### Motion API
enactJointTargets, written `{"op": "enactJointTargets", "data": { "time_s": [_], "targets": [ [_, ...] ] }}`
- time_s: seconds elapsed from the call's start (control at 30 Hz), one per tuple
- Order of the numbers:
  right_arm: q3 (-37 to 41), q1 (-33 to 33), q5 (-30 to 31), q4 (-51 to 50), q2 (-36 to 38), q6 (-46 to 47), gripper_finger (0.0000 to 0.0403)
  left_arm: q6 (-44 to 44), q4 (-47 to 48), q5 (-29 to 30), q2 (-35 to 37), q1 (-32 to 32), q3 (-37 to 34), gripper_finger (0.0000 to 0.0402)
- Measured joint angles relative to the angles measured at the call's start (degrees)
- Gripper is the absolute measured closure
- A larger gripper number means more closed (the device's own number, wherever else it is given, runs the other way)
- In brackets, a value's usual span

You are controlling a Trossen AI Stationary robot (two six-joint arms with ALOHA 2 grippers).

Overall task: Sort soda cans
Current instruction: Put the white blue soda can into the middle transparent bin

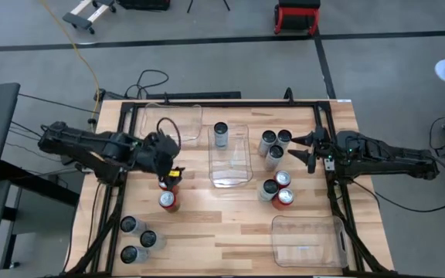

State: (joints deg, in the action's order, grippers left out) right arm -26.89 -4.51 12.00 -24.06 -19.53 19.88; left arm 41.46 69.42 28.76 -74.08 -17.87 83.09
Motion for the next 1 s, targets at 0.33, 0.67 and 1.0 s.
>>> {"op": "enactJointTargets", "data": {
  "time_s": [0.33, 0.67, 1.0],
  "targets": [
    [0.0, 0.04, -0.12, -0.8, 0.0, 1.79, 0.0122, 14.72, 2.06, -1.85, -0.04, -15.92, 0.0, 0.0031],
    [0.0, 0.04, -0.12, -0.73, -0.02, 2.77, 0.0122, 44.85, 13.6, -9.83, -0.04, -31.24, 0.0, 0.0031],
    [2.47, 0.04, -0.1, 0.56, -0.91, 3.64, 0.0122, 63.36, 17.88, -10.82, -3.1, -41.37, -0.02, 0.0031]
  ]
}}
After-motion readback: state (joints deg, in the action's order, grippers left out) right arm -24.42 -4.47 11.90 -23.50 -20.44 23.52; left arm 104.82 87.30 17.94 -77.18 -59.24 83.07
